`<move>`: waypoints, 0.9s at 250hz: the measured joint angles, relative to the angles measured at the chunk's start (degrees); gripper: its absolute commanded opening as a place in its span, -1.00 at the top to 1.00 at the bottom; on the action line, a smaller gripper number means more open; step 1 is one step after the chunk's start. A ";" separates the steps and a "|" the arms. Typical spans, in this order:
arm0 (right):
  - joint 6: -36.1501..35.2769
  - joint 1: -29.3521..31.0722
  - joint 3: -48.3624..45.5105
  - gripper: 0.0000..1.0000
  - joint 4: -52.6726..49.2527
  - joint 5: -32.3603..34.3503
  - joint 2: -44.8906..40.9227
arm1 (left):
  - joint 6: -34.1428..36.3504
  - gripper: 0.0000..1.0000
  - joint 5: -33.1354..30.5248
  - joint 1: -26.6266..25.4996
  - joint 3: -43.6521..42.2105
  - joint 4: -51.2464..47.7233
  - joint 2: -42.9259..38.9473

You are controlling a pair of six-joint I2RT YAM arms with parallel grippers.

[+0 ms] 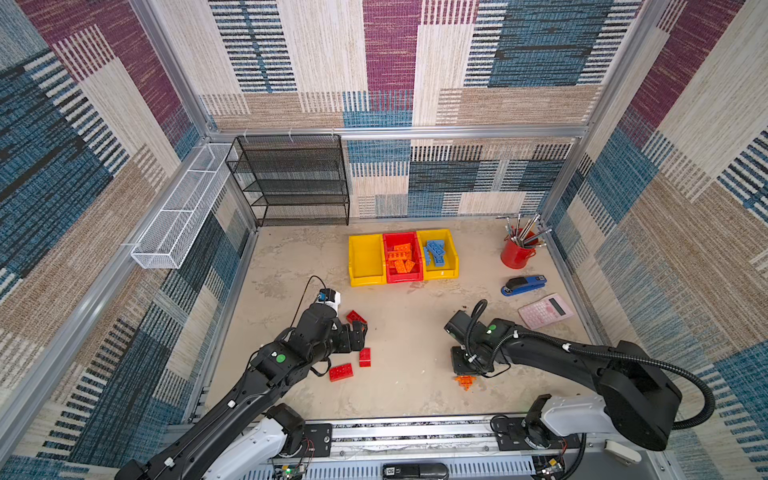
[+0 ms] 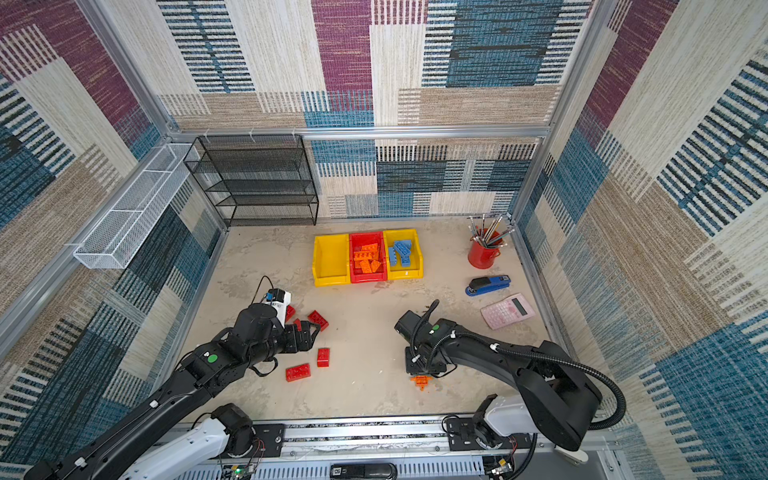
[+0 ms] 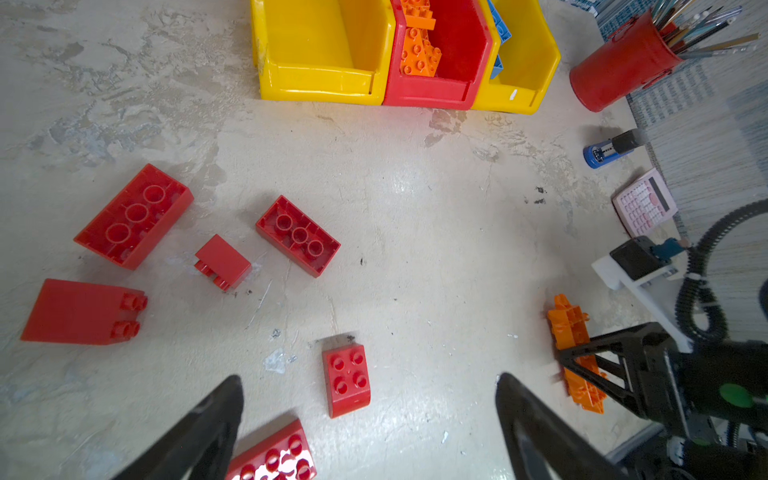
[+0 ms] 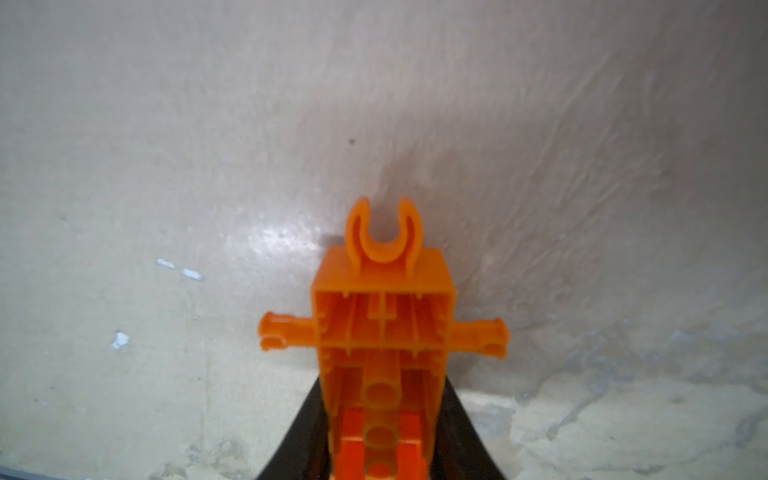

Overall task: Sort the legos into containers by color
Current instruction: 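Carry the orange clip-edged brick with the right gripper into the red bin and release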

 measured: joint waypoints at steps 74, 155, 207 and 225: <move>-4.20 -0.50 15.41 0.51 1.29 4.17 1.55 | 0.00 -0.98 -0.02 0.02 0.46 -0.42 1.36; -17.40 -7.89 40.22 0.51 5.05 5.35 19.45 | 0.00 -0.98 -1.90 0.22 2.75 -2.23 4.09; -24.30 -10.95 54.82 0.50 6.67 4.94 31.23 | 0.09 -0.98 -4.66 1.03 5.46 -3.21 7.45; -26.08 -11.58 60.19 0.50 6.43 5.49 35.12 | 0.28 -0.98 -4.74 1.70 6.99 -3.85 9.75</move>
